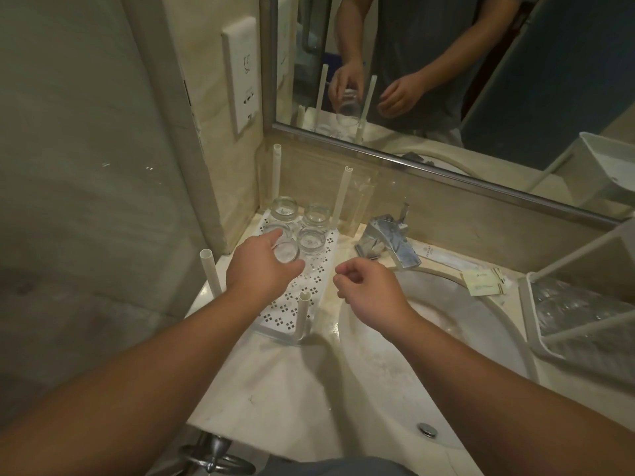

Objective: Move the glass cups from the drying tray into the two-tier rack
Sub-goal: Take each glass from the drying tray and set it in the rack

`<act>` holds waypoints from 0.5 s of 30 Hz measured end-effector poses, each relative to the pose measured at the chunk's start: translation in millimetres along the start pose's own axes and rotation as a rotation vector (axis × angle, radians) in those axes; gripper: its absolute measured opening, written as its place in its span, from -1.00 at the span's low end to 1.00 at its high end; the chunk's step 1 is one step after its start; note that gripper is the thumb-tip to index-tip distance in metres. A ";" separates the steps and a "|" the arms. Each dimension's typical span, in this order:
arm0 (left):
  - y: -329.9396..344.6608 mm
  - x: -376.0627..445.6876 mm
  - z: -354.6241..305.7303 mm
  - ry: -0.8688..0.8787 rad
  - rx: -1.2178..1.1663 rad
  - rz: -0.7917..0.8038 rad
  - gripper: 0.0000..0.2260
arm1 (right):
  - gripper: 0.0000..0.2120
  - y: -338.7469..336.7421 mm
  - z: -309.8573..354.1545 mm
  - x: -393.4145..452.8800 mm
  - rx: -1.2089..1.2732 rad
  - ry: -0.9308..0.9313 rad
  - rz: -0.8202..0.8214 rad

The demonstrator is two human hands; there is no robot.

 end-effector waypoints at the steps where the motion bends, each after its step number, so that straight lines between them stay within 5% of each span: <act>1: -3.6 -1.7 -4.8 -0.009 -0.065 -0.011 -0.34 | -0.92 0.6 0.3 -0.8 0.036 0.008 -0.003; 10: -18.5 -11.3 -38.8 -0.143 -0.676 0.038 -0.36 | -0.59 3.7 19.3 -9.6 0.749 0.258 0.161; 15: -7.5 -20.3 -49.2 -0.317 -1.101 0.264 -0.91 | -0.57 -1.9 30.0 -15.7 0.923 0.185 0.251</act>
Point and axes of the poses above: each hand's wrist, its own x-axis towards the middle knuckle, its own y-axis out of the palm, z = x × y, the point moved 3 cm from there along x, towards the middle knuckle
